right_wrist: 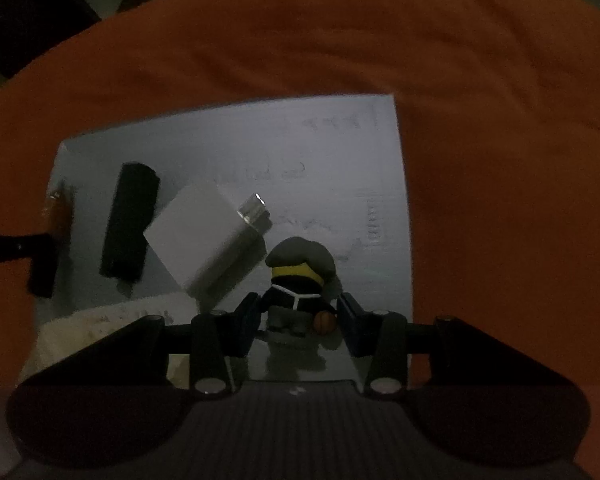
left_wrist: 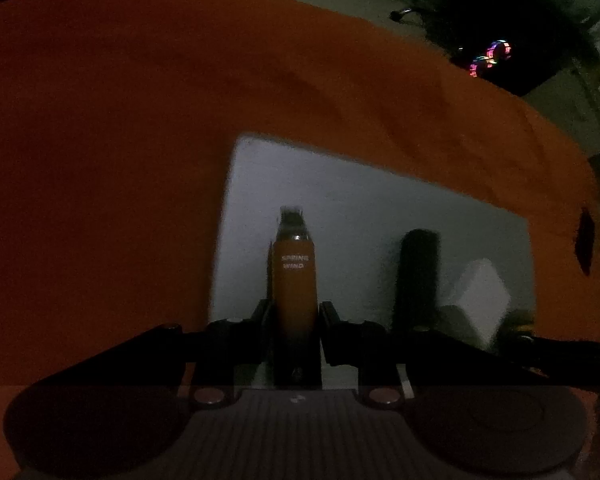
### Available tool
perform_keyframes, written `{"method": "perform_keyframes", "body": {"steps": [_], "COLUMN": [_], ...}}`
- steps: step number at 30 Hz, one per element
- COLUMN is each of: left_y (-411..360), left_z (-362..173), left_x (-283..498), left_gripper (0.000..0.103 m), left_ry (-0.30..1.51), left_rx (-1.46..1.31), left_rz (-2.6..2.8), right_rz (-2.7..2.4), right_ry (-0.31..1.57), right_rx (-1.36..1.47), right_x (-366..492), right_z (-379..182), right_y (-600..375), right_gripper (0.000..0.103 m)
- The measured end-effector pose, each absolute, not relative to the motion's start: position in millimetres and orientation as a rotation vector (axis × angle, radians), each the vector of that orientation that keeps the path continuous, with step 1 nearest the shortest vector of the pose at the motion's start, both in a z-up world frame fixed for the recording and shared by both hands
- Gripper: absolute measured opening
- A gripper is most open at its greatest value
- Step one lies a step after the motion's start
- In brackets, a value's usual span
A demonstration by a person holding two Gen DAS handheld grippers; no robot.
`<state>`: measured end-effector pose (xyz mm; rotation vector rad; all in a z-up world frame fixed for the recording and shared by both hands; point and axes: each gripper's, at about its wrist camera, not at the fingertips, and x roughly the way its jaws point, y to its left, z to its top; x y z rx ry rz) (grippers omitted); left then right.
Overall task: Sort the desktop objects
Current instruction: 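Grasp the brown SPRING WIND bottle with the left tool while the right tool grasps the figurine, then lift the bottle and the figurine off the sheet with both tools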
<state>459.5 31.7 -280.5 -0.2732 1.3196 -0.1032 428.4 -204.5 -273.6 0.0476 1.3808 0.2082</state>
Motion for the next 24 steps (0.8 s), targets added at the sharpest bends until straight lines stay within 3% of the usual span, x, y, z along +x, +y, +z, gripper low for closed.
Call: {"method": "perform_keyframes", "body": {"steps": [8, 10, 15, 18, 22, 23, 24], "left_y": [30, 28, 22, 17, 12, 11, 9], "left_z": [-282, -283, -284, -283, -284, -284, -284], "left_x": [460, 460, 458, 460, 460, 460, 461], "left_gripper": [0.025, 0.027, 0.036, 0.036, 0.035, 0.032, 0.022], "left_ry": [1.328, 1.323, 1.316, 1.311, 1.288, 1.285, 1.282], "left_rx": [-0.286, -0.284, -0.245, -0.219, -0.197, -0.176, -0.153], "left_rz": [-0.139, -0.13, -0.127, -0.124, -0.119, -0.119, -0.119], "right_rz": [0.201, 0.199, 0.198, 0.244, 0.233, 0.218, 0.208], "right_ry": [1.395, 1.39, 1.361, 1.387, 1.363, 1.349, 1.34], "right_rx": [0.012, -0.054, -0.082, -0.119, -0.142, -0.137, -0.139], "right_x": [430, 431, 438, 441, 440, 440, 441], "right_z": [-282, -280, -273, -276, -281, -280, -280], "right_y": [-196, -189, -188, -184, -179, -178, -178], "right_gripper": [0.049, 0.06, 0.069, 0.068, 0.059, 0.057, 0.047]}}
